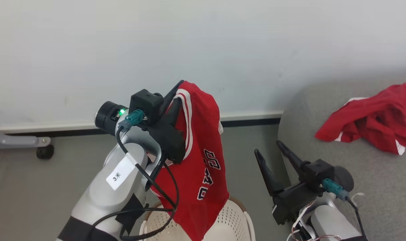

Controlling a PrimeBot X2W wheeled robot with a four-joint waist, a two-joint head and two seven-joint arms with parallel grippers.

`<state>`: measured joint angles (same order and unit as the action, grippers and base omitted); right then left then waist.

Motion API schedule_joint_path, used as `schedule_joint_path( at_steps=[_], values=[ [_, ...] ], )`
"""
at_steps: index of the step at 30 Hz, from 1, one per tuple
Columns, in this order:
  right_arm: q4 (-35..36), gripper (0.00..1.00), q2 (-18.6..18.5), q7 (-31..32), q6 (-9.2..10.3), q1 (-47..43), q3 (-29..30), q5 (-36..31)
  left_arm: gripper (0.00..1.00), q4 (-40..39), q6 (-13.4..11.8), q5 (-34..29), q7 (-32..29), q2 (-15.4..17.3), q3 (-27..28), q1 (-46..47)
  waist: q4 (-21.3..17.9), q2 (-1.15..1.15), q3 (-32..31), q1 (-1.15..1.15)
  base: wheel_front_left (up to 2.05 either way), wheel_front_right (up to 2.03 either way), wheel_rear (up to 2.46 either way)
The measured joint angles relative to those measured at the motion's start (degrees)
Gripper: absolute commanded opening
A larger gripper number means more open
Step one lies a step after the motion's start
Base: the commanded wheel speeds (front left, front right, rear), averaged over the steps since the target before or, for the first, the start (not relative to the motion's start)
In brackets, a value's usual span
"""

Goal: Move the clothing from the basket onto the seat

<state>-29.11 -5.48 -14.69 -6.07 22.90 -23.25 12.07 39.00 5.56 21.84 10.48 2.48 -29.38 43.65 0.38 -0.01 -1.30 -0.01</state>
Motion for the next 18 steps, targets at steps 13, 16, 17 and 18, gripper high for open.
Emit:
schedule_joint_path(
  at_steps=[13, 16, 17, 18],
  values=[
    [-6.3, 1.00, 1.0, 0.0, -0.85, -0.2, -6.3, 0.0, 0.00, -5.7, -0.1, 2.6, -3.8, -0.3, -2.6, -1.6, 2.8, 0.01, -6.1, 0.00, 0.00, 0.00, 0.00],
    [-8.0, 1.00, 1.3, 0.0, -1.00, 0.3, -7.6, 0.0, 0.00, -7.3, -0.5, 2.9, -4.7, -0.3, -3.3, -1.7, 3.5, 0.01, -6.5, 0.01, 0.00, 0.00, 0.00],
    [-8.6, 1.00, 1.4, 0.0, -1.00, 0.6, -8.0, 0.0, 0.00, -7.9, -0.5, 3.2, -4.9, -0.3, -3.7, -1.8, 3.7, 0.01, -6.6, 0.00, 0.00, 0.00, 0.00],
    [-9.4, 1.00, 1.4, 0.0, -1.00, 1.0, -8.5, 0.0, 0.00, -8.8, -0.6, 3.5, -5.0, -0.3, -4.3, -1.8, 3.8, 0.01, -6.7, 0.00, 0.00, 0.00, 0.00]
  ],
)
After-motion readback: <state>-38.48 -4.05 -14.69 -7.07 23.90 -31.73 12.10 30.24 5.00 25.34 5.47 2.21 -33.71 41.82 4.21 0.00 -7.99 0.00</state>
